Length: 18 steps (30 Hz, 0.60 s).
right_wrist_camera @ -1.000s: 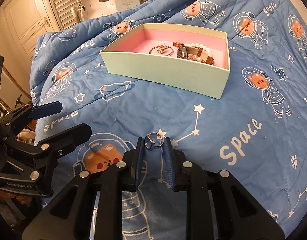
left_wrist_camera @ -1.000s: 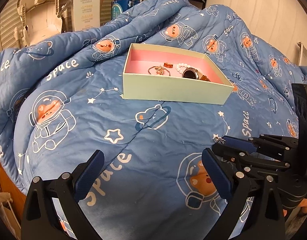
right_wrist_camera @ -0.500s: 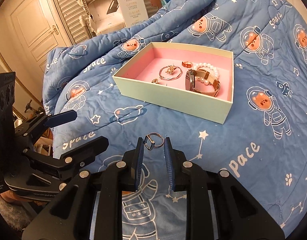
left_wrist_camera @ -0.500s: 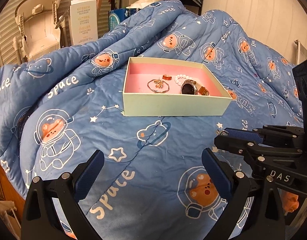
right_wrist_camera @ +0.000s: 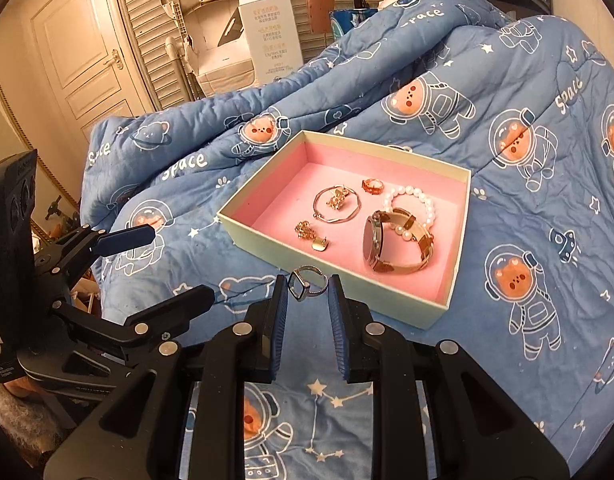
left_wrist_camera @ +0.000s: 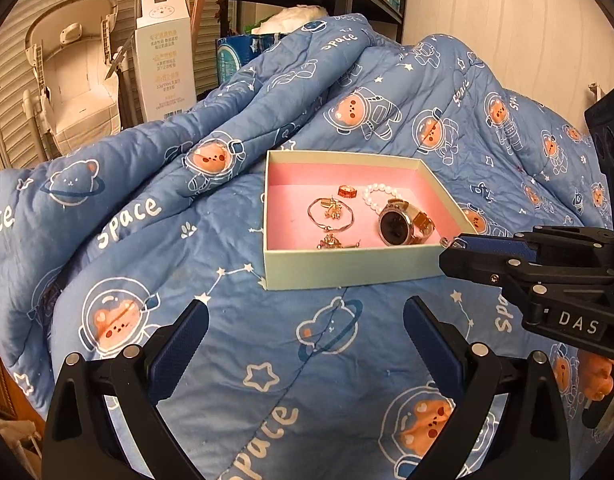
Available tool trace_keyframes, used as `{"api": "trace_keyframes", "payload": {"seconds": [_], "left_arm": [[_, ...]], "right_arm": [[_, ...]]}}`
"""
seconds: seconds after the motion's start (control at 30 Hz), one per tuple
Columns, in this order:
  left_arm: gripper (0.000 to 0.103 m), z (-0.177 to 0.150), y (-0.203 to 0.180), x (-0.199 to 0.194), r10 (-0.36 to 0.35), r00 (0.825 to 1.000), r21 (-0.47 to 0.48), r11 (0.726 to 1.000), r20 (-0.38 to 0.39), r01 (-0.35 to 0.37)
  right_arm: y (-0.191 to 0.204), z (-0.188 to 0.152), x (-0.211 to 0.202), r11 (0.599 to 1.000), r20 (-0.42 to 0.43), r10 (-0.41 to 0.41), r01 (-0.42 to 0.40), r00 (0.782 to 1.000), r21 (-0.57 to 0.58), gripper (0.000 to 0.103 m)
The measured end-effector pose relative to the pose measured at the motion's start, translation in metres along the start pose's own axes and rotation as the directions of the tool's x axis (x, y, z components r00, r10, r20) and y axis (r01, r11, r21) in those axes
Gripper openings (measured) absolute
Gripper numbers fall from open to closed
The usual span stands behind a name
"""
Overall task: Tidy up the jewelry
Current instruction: 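Carry the silver ring in the right tool over the box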
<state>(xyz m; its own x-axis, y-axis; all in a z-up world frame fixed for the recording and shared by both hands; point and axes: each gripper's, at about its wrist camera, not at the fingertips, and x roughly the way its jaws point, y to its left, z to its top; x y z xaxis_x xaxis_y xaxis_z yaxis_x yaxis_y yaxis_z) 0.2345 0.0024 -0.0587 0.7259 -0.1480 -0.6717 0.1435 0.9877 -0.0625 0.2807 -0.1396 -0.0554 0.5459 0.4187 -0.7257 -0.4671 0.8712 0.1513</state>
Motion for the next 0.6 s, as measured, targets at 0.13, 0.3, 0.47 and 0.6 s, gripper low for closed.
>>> {"api": "trace_keyframes", "payload": {"seconds": [0.13,0.3,0.47,0.6], "left_arm": [[0.096,0.014,0.005,0.005,0.000,1.000,0.012,1.000,0.010,0.000],[0.096,0.025,0.009,0.013,-0.006,1.000,0.041,0.999,0.010,0.006],[0.096,0.032,0.012,0.022,-0.001,1.000,0.059,0.998,0.001,0.001],[0.096,0.036,0.016,0.029,-0.017,1.000,0.055,0.998,-0.013,0.018]], "right_arm": [[-0.002,0.018,0.008,1.000,-0.002,0.018,-0.018,1.000,0.003,0.022],[-0.006,0.039,0.023,0.999,-0.022,0.044,-0.044,0.999,0.022,0.022],[-0.005,0.059,0.042,0.998,-0.050,0.056,-0.055,0.997,0.010,0.022],[-0.003,0.072,0.062,0.998,-0.078,0.065,-0.064,0.995,0.004,0.022]]}}
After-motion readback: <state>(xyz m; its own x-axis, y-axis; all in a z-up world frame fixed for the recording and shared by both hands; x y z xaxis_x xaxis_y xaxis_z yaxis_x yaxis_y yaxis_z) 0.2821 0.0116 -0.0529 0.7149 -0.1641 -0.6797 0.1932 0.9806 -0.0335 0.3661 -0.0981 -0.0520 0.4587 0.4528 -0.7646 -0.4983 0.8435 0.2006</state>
